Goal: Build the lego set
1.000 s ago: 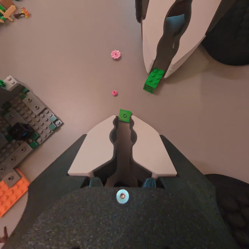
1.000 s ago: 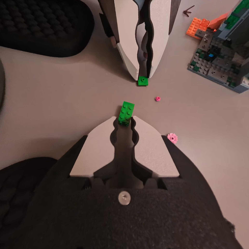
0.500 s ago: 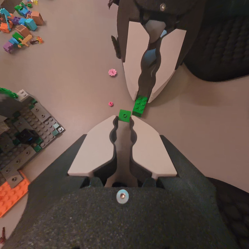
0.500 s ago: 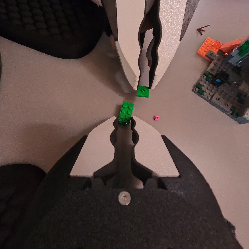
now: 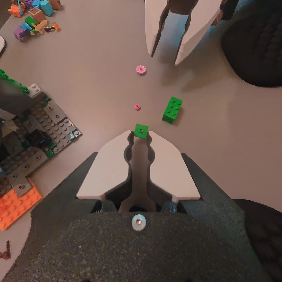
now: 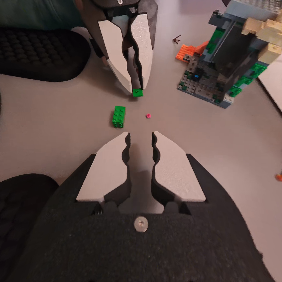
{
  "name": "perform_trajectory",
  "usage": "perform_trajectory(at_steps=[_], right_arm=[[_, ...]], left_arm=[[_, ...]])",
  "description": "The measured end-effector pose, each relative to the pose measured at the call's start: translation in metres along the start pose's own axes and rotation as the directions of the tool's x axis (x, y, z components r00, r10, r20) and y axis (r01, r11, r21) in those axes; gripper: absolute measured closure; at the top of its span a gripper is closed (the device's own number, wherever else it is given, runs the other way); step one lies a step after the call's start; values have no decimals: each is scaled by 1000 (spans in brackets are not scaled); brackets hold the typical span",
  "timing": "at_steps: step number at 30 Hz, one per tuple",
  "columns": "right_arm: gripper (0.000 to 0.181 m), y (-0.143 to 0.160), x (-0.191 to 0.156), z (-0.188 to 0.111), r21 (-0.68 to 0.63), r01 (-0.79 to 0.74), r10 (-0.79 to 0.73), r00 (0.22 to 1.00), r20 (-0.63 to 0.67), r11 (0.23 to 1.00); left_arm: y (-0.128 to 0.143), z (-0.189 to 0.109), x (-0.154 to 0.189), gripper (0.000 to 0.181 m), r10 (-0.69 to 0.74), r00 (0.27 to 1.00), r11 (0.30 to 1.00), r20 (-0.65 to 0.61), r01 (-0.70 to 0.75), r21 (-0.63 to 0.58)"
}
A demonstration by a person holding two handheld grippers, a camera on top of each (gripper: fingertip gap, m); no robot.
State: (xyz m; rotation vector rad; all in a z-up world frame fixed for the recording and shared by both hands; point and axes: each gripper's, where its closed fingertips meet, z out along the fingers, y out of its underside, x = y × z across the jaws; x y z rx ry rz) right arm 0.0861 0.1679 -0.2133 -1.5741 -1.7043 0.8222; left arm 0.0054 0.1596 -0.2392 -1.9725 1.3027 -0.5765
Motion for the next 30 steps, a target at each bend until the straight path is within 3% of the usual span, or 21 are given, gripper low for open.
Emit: perform_trajectory(at_steps=[5, 12, 22, 30], right_arm=[[157, 3, 4, -1, 0, -17, 17, 1000, -19, 1000], [160, -25, -20, 19, 79, -13, 12, 1000, 8, 997], [158, -29, -30, 37, -43, 156, -160, 981, -113, 987], [165, -25, -38, 39, -51, 174, -177, 982, -65, 983]], left_arm=[[-1, 1, 1, 166, 1, 1000, 1000, 0, -1, 11], [-21, 0, 17, 166, 70, 997, 995, -13, -69, 69], [-37, 0, 38, 166, 141, 990, 987, -27, -139, 78], [-39, 1, 48, 166, 185, 982, 981, -44, -182, 70]])
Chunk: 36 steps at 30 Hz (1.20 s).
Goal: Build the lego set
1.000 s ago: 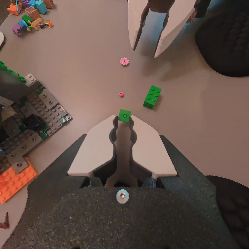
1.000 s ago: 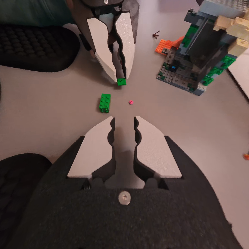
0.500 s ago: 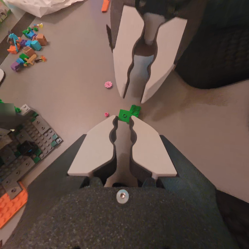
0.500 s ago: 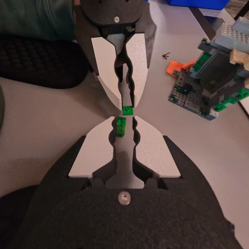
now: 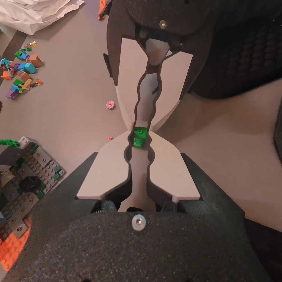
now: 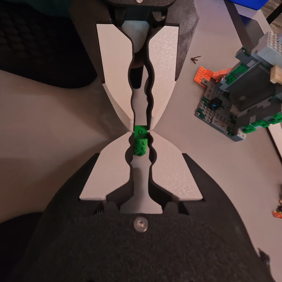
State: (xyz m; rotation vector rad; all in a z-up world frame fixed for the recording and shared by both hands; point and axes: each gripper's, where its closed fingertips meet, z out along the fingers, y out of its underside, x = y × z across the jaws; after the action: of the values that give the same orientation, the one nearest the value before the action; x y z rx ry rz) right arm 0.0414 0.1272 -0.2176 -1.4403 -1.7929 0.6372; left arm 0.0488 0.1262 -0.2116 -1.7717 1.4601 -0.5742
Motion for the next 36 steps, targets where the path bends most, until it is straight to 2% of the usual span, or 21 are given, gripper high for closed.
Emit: perform_trajectory(at_steps=[3, 7, 11, 16, 18, 20, 22, 24, 26, 28, 30, 33, 36], right_arm=[[165, 5, 2, -5, 8, -40, 39, 999, 32, 999], [165, 20, 20, -23, 34, -110, 110, 994, 14, 993], [165, 33, 37, -39, 58, -173, 175, 984, -29, 983], [165, 42, 41, -48, 69, -195, 198, 979, -51, 978], [165, 43, 39, -49, 68, -193, 197, 979, -50, 979], [165, 42, 37, -50, 78, -193, 197, 980, -40, 978], [165, 33, 31, -52, 126, -202, 204, 979, -1, 971], [165, 21, 26, -56, 191, -219, 214, 976, 44, 957], [165, 9, 24, -61, 247, -242, 230, 970, 77, 938], [165, -2, 23, -67, 296, -264, 243, 964, 106, 918], [165, -17, 24, -74, 347, -280, 250, 960, 129, 895], [165, -35, 26, -82, 370, -264, 229, 964, 138, 891], [165, -47, 26, -85, 318, -209, 173, 975, 138, 925]], left_arm=[[-1, -1, -1, 161, -9, 1000, 999, -8, 10, 32], [6, -1, -5, 153, -41, 999, 999, -11, 41, 0], [14, 10, -3, 152, 16, 999, 989, -50, -23, -148], [21, 29, -2, 148, 117, 985, 927, -124, -153, -343], [24, 33, -3, 157, 142, 979, 895, -146, -190, -403], [22, 36, -4, 165, 156, 977, 893, -145, -202, -403], [12, 37, -4, 165, 136, 983, 933, -125, -170, -319], [-7, 35, 0, 165, 50, 992, 987, -118, -67, -146], [-28, 26, 0, 165, -18, 995, 998, -99, 25, 61], [-44, 15, -2, 165, -98, 991, 969, -88, 115, 217], [-54, 6, -4, 165, -142, 987, 933, -76, 159, 322], [-63, -5, -5, 165, -179, 981, 893, -76, 195, 406], [-75, -15, -5, 165, -209, 972, 841, -110, 236, 488]])
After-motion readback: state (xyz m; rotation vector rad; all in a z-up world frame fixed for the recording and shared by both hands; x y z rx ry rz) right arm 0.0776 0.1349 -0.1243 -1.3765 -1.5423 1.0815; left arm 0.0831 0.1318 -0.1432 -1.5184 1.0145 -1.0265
